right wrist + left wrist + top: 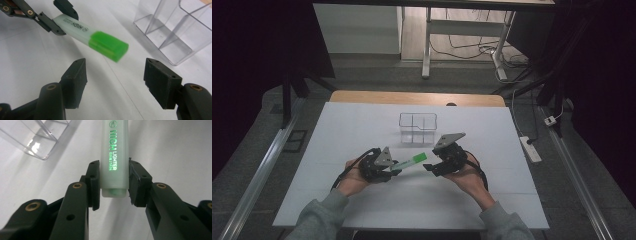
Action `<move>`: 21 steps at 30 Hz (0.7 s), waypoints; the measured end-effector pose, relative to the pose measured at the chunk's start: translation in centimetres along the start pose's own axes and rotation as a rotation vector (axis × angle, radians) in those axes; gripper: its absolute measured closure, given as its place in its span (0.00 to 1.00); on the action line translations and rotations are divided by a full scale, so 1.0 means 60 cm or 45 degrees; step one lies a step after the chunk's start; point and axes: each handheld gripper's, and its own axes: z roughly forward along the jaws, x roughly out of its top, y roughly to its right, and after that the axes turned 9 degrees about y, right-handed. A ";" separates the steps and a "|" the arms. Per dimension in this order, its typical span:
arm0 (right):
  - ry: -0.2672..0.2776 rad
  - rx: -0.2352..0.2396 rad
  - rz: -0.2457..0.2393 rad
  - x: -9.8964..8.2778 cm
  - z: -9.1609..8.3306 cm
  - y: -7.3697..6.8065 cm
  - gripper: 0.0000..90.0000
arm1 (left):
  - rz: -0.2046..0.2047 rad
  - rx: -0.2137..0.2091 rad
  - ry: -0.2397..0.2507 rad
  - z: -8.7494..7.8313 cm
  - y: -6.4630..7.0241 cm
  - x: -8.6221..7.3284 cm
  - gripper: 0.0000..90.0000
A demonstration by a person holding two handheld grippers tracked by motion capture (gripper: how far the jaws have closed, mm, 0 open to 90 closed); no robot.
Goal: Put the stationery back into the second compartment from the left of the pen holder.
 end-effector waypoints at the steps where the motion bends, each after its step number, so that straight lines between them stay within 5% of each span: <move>1: 0.004 -0.002 0.010 -0.001 0.000 0.001 0.38 | -0.007 0.002 0.007 -0.001 -0.001 0.000 0.72; 21: 0.072 0.003 0.147 -0.008 0.004 0.010 0.36 | -0.027 0.111 0.144 -0.005 0.008 0.005 0.72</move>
